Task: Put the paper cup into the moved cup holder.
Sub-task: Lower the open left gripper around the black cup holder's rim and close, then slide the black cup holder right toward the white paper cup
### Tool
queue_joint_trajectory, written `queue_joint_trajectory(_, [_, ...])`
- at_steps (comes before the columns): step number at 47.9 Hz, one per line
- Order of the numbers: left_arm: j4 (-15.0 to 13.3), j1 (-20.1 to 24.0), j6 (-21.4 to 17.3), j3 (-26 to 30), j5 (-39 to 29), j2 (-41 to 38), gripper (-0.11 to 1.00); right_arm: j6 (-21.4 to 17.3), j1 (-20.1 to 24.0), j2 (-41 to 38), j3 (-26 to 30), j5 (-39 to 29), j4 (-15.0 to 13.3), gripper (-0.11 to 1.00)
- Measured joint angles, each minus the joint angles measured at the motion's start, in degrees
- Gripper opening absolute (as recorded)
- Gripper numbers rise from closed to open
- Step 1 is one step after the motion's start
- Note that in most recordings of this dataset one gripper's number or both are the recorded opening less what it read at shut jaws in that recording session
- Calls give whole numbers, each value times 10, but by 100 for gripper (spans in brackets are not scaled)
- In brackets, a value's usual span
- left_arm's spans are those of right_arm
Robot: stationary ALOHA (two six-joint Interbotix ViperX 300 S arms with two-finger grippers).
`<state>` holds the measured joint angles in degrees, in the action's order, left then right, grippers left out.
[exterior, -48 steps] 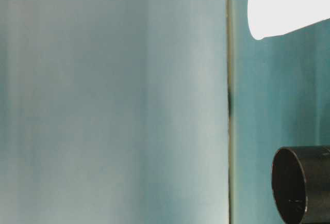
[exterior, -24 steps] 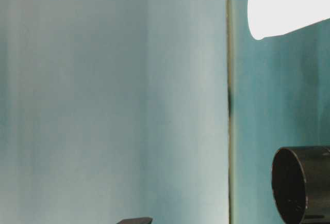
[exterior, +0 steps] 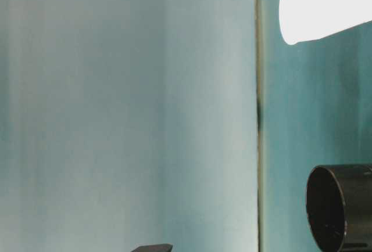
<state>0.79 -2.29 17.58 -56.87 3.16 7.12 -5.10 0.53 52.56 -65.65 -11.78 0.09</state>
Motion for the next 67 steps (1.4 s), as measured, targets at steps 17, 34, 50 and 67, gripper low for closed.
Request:
queue_joint_trajectory(17, [2, -3, -62, 4, 4, -2, 18, 0, 0, 0, 0, -1, 0, -5])
queue_joint_trajectory(34, [2, -4, -86, 19, -5, -14, 18, -1, 0, 0, 0, -1, 0, -5])
queue_joint_trajectory(50, [2, -4, -106, 43, -5, -14, 18, 0, 0, 0, 0, -2, 0, -5])
queue_joint_trajectory(67, [2, 4, -146, 114, -33, -36, 18, -1, 0, 0, 0, -2, 0, -5])
